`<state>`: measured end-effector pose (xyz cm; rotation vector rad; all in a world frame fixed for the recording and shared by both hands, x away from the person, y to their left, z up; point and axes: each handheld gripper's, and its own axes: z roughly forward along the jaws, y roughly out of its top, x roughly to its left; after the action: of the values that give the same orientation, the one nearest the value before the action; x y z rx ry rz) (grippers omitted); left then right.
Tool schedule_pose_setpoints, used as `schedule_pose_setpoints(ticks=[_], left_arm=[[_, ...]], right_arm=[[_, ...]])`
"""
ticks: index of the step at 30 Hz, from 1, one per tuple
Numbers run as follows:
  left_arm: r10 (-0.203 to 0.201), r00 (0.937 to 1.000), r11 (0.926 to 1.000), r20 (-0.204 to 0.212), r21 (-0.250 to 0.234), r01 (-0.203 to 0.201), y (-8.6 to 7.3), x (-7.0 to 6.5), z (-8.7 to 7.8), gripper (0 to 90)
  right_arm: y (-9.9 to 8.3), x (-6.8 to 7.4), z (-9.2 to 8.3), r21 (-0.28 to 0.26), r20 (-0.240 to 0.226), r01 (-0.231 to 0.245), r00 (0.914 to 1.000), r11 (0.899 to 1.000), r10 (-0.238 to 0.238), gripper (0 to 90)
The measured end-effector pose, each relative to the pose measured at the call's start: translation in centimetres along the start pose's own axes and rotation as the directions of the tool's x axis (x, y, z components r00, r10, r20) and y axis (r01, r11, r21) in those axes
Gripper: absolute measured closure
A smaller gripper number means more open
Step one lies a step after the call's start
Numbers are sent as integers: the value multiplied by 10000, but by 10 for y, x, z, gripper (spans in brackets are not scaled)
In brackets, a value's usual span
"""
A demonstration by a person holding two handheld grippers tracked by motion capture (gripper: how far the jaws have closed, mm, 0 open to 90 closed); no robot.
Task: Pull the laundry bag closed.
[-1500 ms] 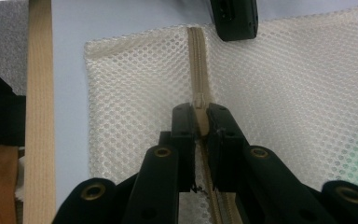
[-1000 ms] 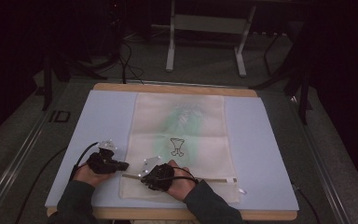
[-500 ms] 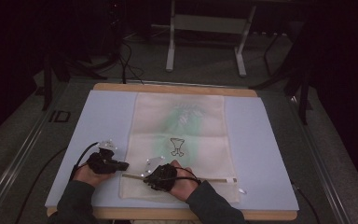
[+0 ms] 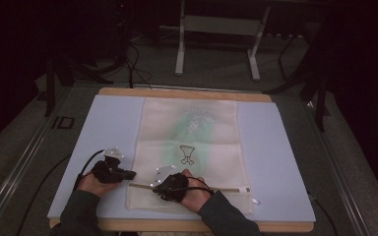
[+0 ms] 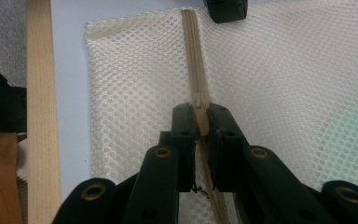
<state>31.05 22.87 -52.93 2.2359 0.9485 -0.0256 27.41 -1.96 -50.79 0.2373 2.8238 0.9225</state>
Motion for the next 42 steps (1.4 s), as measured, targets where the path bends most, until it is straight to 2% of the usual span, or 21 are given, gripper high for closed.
schedule_pose_setpoints(ticks=[14,42], left_arm=[[4,10000,10000,-1,-2,-4,0,0,0,900],[9,10000,10000,-11,-4,-9,0,0,0,900]], right_arm=[[-8,-3,-8,-18,1,-158,9999,9999,158,823],[-22,-3,-16,154,194,-187,9996,9997,184,823]])
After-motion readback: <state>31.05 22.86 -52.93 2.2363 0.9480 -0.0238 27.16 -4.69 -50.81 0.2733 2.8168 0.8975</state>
